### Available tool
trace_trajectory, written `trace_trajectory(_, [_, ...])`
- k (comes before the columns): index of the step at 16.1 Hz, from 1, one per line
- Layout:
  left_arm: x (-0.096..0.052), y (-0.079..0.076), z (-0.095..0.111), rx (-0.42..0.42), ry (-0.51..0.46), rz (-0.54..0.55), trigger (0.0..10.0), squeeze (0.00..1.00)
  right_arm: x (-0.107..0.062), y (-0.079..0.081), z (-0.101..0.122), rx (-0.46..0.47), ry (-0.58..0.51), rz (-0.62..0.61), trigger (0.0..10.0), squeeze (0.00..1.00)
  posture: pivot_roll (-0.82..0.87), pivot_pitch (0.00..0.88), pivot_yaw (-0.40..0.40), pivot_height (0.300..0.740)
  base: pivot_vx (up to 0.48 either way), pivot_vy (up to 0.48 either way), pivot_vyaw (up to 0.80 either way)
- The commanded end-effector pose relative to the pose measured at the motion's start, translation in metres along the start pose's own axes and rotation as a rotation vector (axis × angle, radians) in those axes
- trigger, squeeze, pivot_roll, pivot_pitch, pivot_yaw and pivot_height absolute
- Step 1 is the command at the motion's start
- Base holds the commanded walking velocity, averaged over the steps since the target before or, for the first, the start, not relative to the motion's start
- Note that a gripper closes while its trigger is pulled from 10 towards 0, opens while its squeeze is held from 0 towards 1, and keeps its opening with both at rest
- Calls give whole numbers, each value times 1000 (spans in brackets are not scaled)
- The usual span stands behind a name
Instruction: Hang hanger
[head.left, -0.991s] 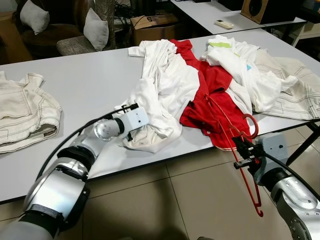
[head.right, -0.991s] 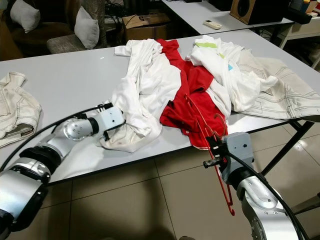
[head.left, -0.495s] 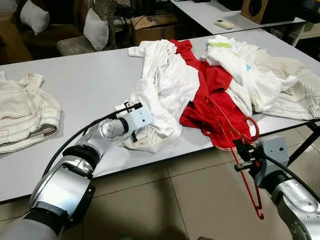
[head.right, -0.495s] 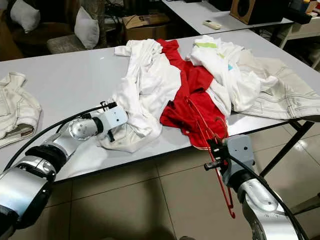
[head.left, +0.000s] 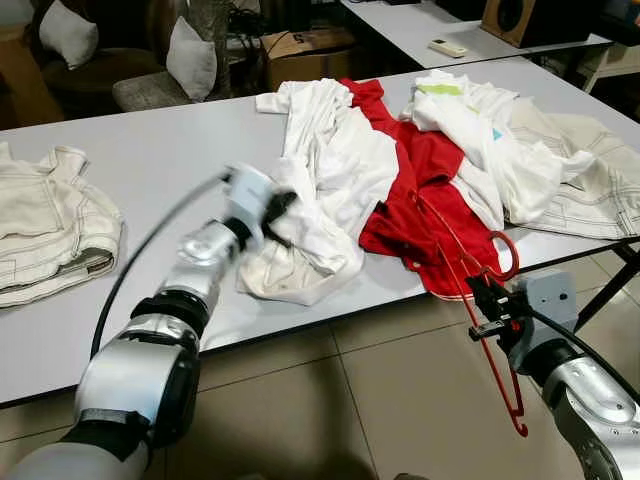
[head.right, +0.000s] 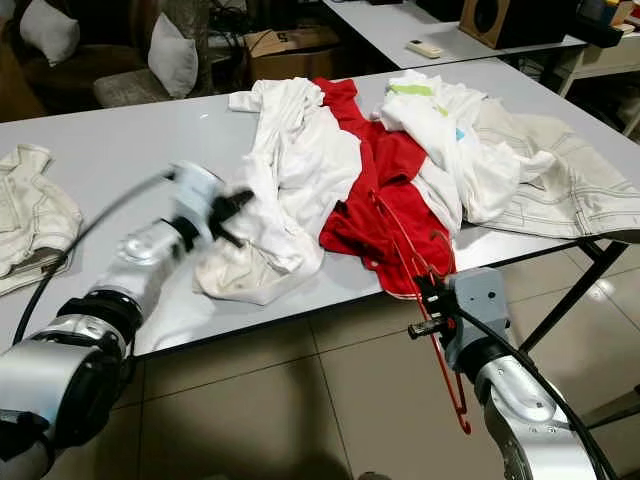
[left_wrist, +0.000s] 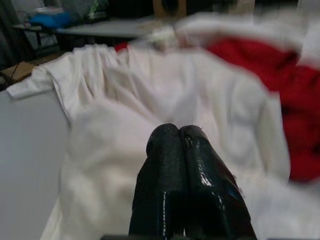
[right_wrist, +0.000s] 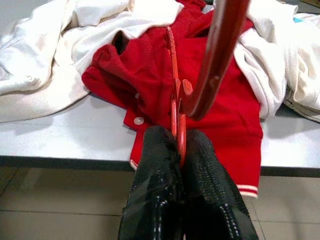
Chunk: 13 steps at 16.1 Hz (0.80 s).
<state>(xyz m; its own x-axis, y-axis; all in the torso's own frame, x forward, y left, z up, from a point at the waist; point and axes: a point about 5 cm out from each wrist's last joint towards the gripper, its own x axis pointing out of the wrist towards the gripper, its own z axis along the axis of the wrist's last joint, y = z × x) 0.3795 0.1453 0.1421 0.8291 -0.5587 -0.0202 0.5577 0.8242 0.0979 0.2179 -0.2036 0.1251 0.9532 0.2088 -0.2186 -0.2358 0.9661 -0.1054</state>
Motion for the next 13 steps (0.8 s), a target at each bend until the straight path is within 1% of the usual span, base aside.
trace_trajectory(1, [0,0,7,17,-29,-58,0,0,3,0,4,-12,-23,-3,10000,0,-204,0,69,740,0,0,0])
trace_trajectory(2, [-6,-6,-9,194,111,-163,8667,0,5,0,4,-11,-27,-1,10000,0,-200,0,70,740,0,0,0])
trace_trajectory(3, [-9,-9,-14,186,138,-214,10000,0,6,0,4,-10,-30,0,10000,0,-199,0,72,740,0,0,0])
trace_trajectory(4, [-9,-12,-16,70,106,-235,10000,1000,7,1,4,-8,-32,1,10000,0,-197,0,74,740,0,0,0])
trace_trajectory(5, [-10,-15,-19,0,103,-257,10000,1000,8,1,4,-7,-34,1,10000,0,-195,0,74,740,0,0,0])
trace_trajectory(6, [-11,-18,-25,-2,133,-281,10000,1000,10,1,3,-5,-35,1,10000,0,-194,0,75,740,0,0,0])
trace_trajectory(8, [-11,-20,-29,-59,128,-242,10000,1000,12,0,1,3,-34,-7,10000,0,-193,0,77,740,0,0,0])
trace_trajectory(9, [-10,-21,-30,-55,136,-241,10000,1000,13,0,1,7,-36,-11,10000,0,-193,0,79,740,0,0,0])
trace_trajectory(10, [-10,-21,-35,-7,184,-203,10000,1000,15,0,2,26,-47,-20,10000,0,-195,0,82,740,0,0,0])
trace_trajectory(11, [-10,-20,-36,17,197,-174,10000,1000,15,0,2,26,-49,-20,10000,0,-195,0,82,740,0,0,0])
trace_trajectory(12, [-10,-18,-37,9,208,-151,10000,1000,16,0,3,27,-51,-19,10000,0,-196,0,81,740,0,0,0])
trace_trajectory(13, [-10,-20,-37,-15,204,-165,10000,1000,18,-1,2,27,-52,-17,10000,0,-195,0,80,740,0,0,0])
